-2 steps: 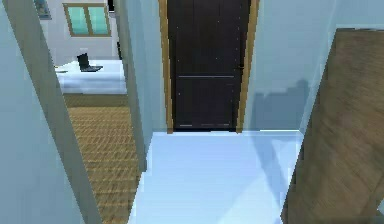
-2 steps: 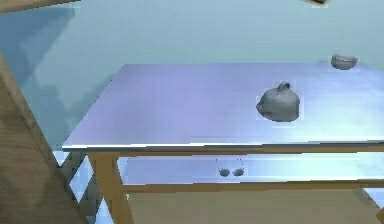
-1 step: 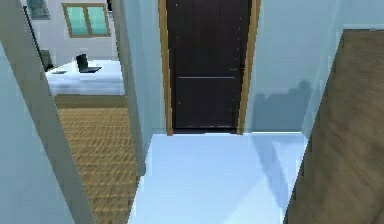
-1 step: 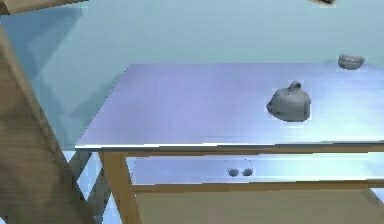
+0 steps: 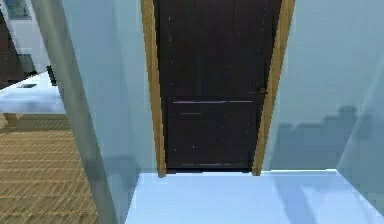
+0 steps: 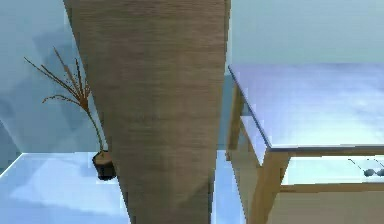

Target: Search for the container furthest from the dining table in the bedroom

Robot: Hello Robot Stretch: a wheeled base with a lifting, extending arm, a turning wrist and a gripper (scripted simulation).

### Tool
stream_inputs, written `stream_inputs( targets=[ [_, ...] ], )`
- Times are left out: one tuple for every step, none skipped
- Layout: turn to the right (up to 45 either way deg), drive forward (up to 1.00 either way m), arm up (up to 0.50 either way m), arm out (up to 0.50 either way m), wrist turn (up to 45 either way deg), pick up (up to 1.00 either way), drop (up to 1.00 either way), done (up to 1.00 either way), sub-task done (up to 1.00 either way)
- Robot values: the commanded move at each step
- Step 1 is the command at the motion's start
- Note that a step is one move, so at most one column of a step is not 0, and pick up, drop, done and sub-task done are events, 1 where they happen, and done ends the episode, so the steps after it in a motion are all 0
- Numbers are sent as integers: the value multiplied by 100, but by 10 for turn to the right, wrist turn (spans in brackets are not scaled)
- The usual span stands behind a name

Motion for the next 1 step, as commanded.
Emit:
stream_inputs(
  targets=[
    [-450, 0, 0, 0, 0, 0, 0, 0, 0]
  ],
)
